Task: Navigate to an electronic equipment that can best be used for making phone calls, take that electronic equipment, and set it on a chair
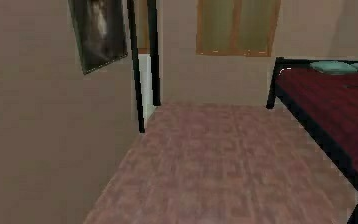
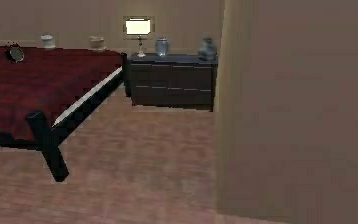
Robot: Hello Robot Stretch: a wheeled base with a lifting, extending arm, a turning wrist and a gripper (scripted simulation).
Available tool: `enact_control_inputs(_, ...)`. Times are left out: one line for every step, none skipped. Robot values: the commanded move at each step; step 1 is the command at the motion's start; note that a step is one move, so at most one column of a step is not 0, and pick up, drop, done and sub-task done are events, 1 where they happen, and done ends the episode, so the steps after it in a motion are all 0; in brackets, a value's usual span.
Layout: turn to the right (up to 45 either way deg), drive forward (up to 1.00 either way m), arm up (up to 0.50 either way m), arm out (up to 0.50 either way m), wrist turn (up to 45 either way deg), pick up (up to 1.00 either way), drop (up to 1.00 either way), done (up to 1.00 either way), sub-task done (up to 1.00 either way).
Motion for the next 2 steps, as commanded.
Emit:
enact_control_inputs(0.0,1.00,0.00,0.00,0.0,0.00,0.00,0.00,0.00)
enact_control_inputs(0.0,1.00,0.00,0.00,0.0,0.00,0.00,0.00,0.00)
